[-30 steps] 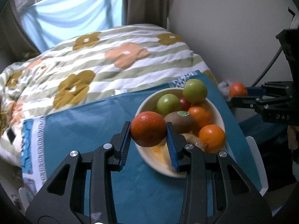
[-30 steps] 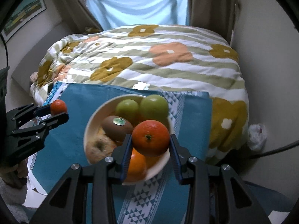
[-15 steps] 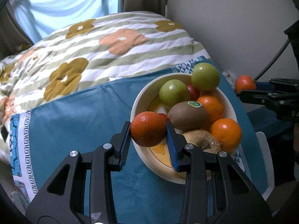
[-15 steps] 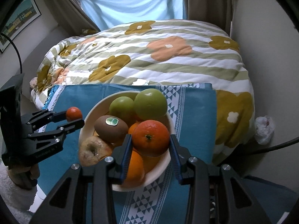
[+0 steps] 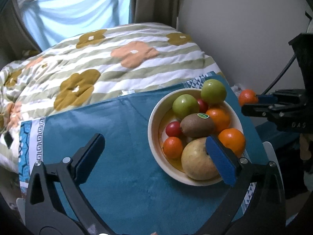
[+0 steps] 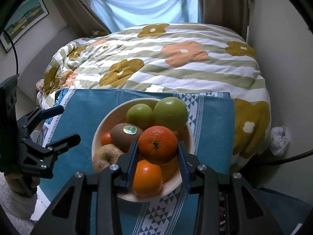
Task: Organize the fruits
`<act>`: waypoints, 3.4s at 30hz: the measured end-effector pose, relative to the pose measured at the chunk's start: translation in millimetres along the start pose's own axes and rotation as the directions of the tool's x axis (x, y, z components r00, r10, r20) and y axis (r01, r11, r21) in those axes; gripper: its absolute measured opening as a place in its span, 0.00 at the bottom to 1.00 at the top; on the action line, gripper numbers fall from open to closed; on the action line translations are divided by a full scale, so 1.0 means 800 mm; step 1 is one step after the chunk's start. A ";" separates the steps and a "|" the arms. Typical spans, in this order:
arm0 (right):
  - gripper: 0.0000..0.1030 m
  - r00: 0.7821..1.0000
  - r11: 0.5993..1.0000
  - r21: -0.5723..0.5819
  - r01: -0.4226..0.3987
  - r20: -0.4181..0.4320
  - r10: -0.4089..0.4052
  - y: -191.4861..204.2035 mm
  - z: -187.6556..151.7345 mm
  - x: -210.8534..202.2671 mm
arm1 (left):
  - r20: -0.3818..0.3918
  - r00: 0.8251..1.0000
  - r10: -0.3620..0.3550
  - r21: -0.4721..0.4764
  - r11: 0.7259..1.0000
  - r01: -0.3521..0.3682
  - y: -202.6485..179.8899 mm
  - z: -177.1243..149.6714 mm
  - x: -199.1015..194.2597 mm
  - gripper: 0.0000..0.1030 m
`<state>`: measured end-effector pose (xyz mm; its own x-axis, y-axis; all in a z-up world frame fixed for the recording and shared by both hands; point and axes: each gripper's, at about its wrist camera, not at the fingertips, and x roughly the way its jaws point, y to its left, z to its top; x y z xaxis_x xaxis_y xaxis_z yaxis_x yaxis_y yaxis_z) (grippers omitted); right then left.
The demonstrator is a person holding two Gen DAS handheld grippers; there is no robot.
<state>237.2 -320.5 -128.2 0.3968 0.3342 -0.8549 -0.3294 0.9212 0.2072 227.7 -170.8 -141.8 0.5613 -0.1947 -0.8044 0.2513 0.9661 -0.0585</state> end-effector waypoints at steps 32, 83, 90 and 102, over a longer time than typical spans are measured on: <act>0.92 0.992 0.988 -0.123 -0.097 0.072 0.106 0.037 -0.021 -0.028 | 0.082 0.983 0.163 -0.138 0.979 -0.151 -0.005 -0.055 -0.093 1.00; 0.92 0.890 0.942 0.186 0.281 0.316 -0.328 0.273 -0.164 -0.220 | 0.264 0.930 0.255 -0.158 0.963 -0.219 0.065 -0.182 -0.352 1.00; 0.92 0.890 0.941 0.187 0.283 0.315 -0.330 0.272 -0.163 -0.221 | 0.265 0.931 0.253 -0.158 0.963 -0.216 0.066 -0.182 -0.351 1.00; 0.92 0.890 0.939 0.189 0.287 0.311 -0.334 0.271 -0.162 -0.220 | 0.269 0.932 0.245 -0.161 0.965 -0.207 0.064 -0.184 -0.351 1.00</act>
<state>-15.3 -205.8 5.6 0.7297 0.0513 -0.6818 -0.0335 0.9987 0.0394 -33.0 -42.2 -5.9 0.7964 0.0097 -0.6047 -0.0009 0.9999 0.0148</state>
